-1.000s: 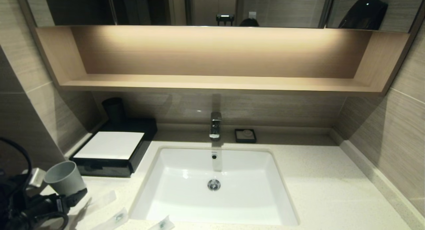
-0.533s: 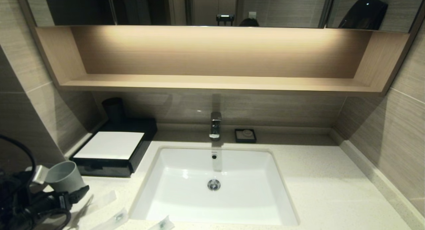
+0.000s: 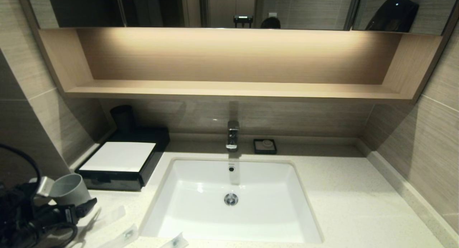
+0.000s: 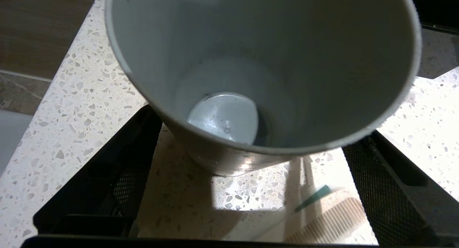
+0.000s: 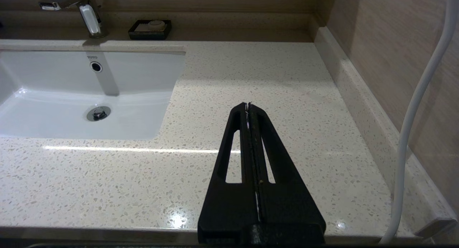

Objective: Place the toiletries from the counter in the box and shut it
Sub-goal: Place the cup on the table, then pick up the cup

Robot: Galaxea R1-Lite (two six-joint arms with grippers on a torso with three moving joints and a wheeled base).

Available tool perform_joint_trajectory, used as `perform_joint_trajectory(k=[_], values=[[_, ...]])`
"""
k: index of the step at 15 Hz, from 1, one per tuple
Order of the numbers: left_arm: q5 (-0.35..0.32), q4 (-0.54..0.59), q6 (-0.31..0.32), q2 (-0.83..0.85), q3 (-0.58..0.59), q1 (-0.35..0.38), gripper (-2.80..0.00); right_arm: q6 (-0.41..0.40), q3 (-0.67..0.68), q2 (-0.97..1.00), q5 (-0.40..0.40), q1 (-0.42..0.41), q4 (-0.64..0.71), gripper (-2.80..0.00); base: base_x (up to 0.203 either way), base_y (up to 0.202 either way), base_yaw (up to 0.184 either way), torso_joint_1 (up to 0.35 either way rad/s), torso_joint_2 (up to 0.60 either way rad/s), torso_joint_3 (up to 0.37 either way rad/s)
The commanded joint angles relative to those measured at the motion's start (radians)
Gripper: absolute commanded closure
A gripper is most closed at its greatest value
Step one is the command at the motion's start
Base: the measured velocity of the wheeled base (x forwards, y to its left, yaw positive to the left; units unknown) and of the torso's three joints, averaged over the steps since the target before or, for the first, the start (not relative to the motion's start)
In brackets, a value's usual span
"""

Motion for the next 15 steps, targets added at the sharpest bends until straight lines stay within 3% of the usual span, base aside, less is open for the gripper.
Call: perform_joint_trajectory(k=[1, 15], values=[[-0.003, -0.009, 0.001, 0.009, -0.014, 0.0, -2.8, 0.0, 0.0, 0.0, 0.001, 0.0, 0.0, 0.0, 0.0, 0.0, 0.0, 0.0, 0.0, 0.0], [-0.003, -0.009, 0.0, 0.048, -0.065, -0.006, -2.8, 0.0, 0.0, 0.0, 0.0, 0.0, 0.0, 0.0, 0.0, 0.0, 0.0, 0.0, 0.0, 0.0]])
